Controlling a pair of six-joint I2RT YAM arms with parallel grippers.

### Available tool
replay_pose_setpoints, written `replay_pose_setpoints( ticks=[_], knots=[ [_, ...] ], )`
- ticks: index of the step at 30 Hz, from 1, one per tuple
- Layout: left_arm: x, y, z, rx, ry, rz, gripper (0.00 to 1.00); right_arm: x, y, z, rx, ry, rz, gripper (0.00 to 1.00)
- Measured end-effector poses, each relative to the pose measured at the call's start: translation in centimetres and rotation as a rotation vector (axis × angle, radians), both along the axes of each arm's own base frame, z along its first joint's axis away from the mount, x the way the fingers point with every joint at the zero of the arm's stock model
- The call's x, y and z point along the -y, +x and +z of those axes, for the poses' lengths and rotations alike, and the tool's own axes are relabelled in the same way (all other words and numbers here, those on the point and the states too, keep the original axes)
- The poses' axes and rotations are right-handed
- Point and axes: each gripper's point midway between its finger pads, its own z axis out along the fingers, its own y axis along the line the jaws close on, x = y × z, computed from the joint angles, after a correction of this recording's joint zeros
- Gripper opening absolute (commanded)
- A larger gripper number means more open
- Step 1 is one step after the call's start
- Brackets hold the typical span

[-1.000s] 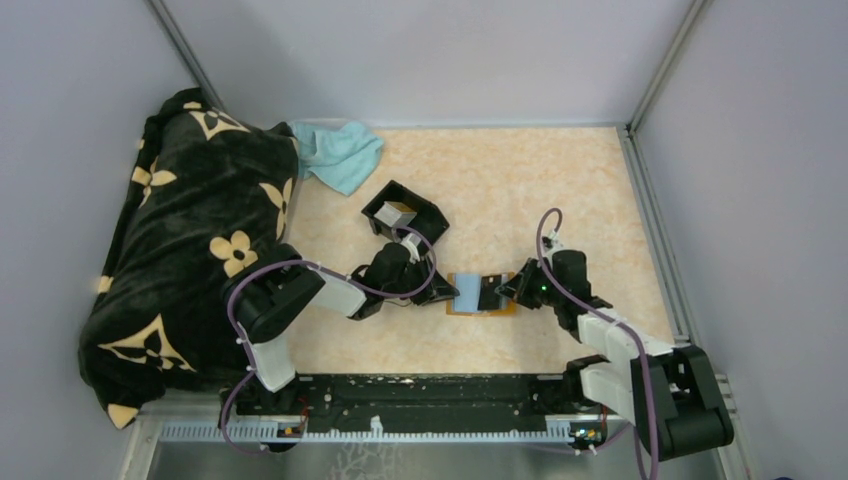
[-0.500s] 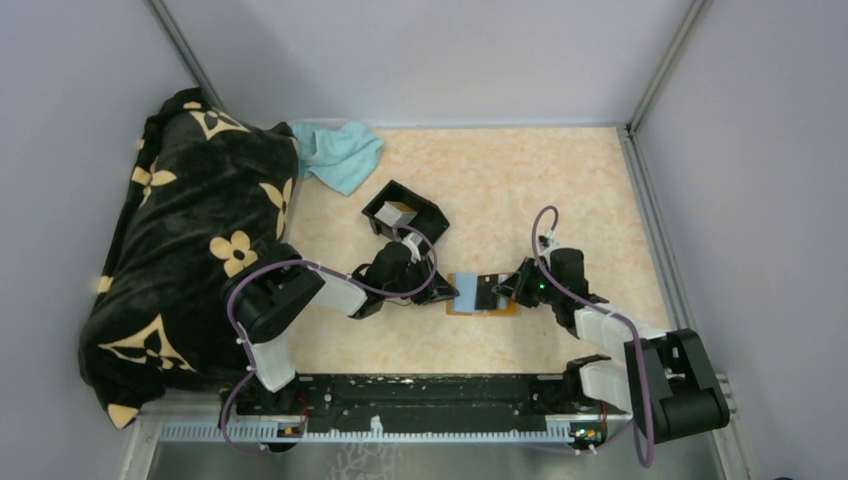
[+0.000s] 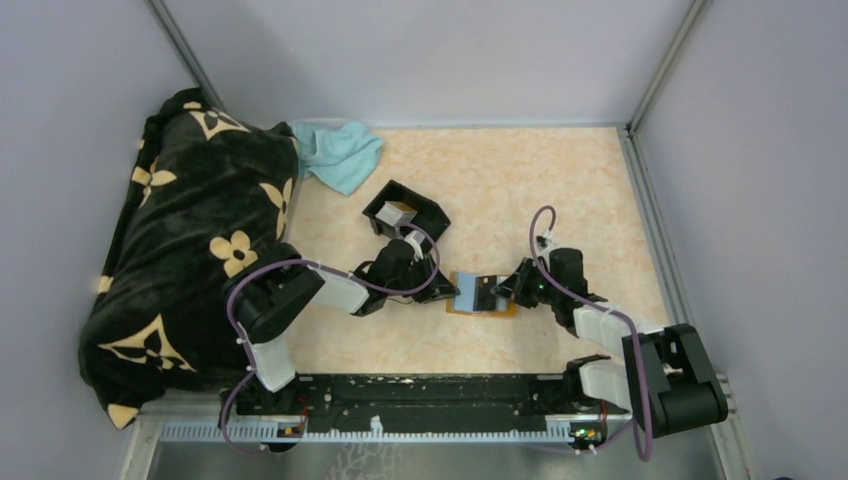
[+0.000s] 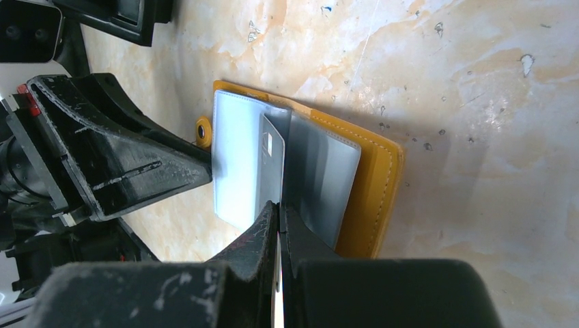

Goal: Put the credit cards into the card holder
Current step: Insert the credit card into the card holder.

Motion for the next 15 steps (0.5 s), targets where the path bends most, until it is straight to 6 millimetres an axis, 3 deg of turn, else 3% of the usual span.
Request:
replay_pose_setpoints(
  ticks=[10, 15],
  knots=[
    [0.10, 0.09, -0.04, 0.001, 0.007, -0.003, 0.25, -0.14, -0.09, -0.38, -0.013, 0.004, 0.009, 0.00],
    [0.27, -0.01, -0.11, 0.000, 0.007, -0.008, 0.24, -0.22, -0.11, -0.83, -0.026, -0.002, 0.006, 0.22]
  ],
)
